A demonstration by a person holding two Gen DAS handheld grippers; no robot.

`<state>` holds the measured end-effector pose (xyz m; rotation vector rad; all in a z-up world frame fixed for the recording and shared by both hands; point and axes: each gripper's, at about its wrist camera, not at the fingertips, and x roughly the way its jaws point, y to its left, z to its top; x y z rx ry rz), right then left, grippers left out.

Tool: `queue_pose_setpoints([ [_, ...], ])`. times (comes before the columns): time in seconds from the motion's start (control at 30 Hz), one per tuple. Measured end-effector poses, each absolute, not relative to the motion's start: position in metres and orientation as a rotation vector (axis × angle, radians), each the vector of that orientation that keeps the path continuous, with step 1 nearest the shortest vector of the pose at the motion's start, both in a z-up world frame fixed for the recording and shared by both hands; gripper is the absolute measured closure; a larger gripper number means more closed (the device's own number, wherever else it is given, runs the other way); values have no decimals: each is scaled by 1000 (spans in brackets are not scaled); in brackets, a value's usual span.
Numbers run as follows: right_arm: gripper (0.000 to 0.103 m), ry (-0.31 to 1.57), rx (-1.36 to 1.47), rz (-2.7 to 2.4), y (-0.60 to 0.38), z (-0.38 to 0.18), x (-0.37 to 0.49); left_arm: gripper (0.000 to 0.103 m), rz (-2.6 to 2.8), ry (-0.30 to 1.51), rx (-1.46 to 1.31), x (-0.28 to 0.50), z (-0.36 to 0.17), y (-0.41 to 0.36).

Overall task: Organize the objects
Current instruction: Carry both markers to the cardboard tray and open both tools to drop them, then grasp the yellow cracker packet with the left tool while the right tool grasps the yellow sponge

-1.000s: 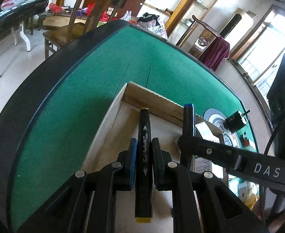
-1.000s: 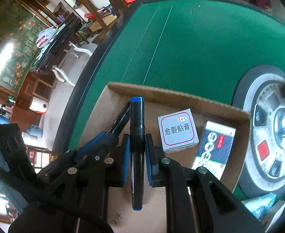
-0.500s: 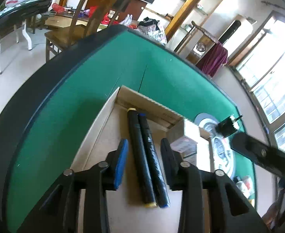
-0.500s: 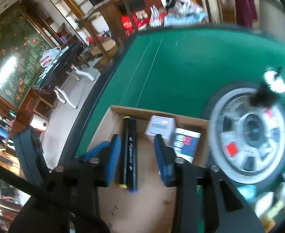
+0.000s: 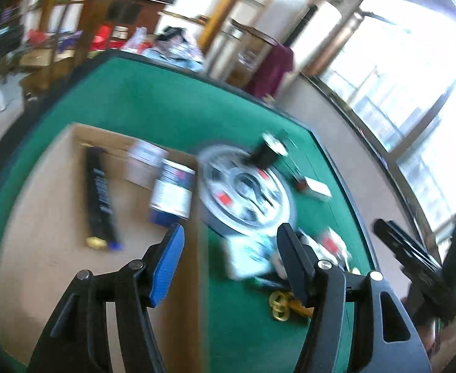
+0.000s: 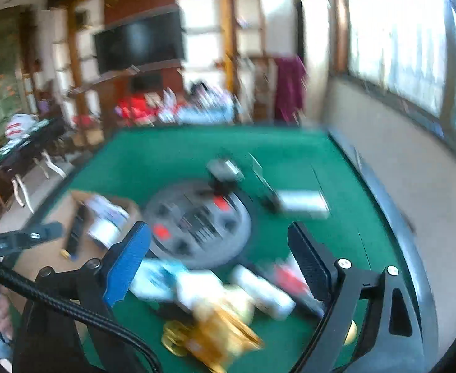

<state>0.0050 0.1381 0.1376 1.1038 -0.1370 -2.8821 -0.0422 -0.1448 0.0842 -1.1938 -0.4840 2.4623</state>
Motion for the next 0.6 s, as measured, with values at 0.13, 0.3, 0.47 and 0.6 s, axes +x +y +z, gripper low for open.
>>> queue_pose_setpoints([
  [0.13,13,-406,1142,-2885,199,109,16,47,2407,-388,-1259,-36,69,-95],
  [0.3,13,-619,1077,-2922,250,85,24,47,2340,-183,-1257,-8,55,-29],
  [0.47,13,-743,977,-2928,280,72,34,47,2333,-9,-1264,6,41,15],
  [0.6,13,-783,996,-2930,294,61,38,46,2357,49,-1244,6,34,30],
])
